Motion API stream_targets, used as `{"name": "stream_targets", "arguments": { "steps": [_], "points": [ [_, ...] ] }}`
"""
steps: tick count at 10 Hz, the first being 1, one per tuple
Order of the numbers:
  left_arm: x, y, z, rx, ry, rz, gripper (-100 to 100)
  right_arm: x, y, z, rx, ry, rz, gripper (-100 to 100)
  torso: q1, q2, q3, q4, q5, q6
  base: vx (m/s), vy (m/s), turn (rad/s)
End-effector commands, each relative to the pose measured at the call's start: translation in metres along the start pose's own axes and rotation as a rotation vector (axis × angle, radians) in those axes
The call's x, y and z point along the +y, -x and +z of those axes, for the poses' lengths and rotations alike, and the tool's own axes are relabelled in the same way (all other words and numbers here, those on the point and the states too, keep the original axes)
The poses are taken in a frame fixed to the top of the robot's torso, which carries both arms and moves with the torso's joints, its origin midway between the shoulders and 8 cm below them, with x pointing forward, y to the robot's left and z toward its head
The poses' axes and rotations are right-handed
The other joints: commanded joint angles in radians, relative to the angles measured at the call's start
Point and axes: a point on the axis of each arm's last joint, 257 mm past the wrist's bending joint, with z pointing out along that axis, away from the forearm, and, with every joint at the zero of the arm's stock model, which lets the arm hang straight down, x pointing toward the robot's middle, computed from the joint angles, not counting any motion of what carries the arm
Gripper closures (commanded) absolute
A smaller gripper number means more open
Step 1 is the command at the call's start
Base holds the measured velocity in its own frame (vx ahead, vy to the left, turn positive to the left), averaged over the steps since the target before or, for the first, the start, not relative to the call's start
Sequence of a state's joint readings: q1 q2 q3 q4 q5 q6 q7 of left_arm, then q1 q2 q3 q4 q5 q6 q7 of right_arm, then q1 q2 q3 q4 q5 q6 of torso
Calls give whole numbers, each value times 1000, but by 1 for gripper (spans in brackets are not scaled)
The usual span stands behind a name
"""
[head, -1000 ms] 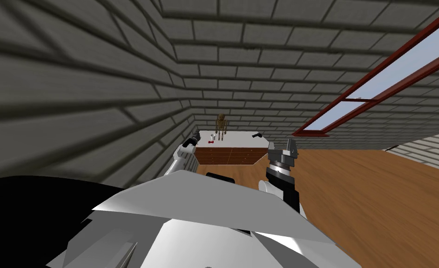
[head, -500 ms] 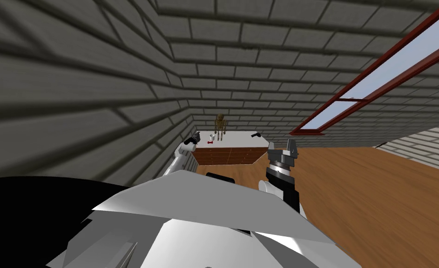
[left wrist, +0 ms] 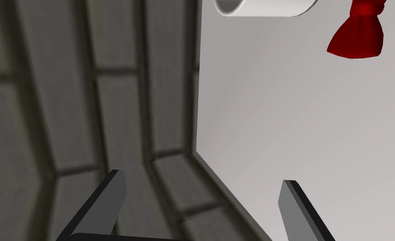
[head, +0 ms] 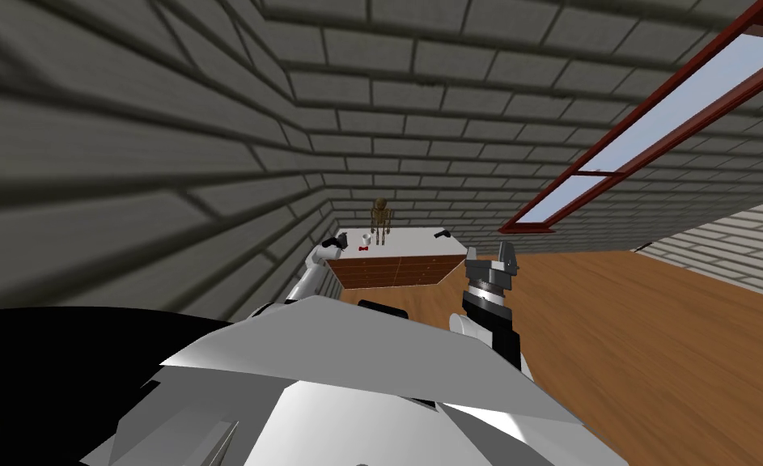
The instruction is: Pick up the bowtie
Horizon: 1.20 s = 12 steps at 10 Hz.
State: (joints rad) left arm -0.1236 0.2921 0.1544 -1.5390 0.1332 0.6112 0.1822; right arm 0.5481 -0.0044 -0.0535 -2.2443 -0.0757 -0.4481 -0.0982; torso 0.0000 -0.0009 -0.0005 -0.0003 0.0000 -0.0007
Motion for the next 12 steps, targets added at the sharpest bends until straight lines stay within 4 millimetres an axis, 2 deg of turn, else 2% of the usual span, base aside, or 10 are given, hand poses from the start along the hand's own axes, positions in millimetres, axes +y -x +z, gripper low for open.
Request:
{"name": "stream_targets", "arguments": {
  "steps": [1,5,12],
  "points": [
    [15,8,7,-17,67,-29,-100,0,0,0,0,0,0,0,0,0,0,0,0,0,18,-4,-83],
    [44,17,16,-49,203,-90,-100,0,0,0,0,0,0,0,0,-1,-1,0,0,0,28,0,-72],
    [100,28,16,-110,441,-186,-100,0,0,0,0,0,0,0,-1,-2,-1,0,0,0,32,-4,-61]
  ]
}}
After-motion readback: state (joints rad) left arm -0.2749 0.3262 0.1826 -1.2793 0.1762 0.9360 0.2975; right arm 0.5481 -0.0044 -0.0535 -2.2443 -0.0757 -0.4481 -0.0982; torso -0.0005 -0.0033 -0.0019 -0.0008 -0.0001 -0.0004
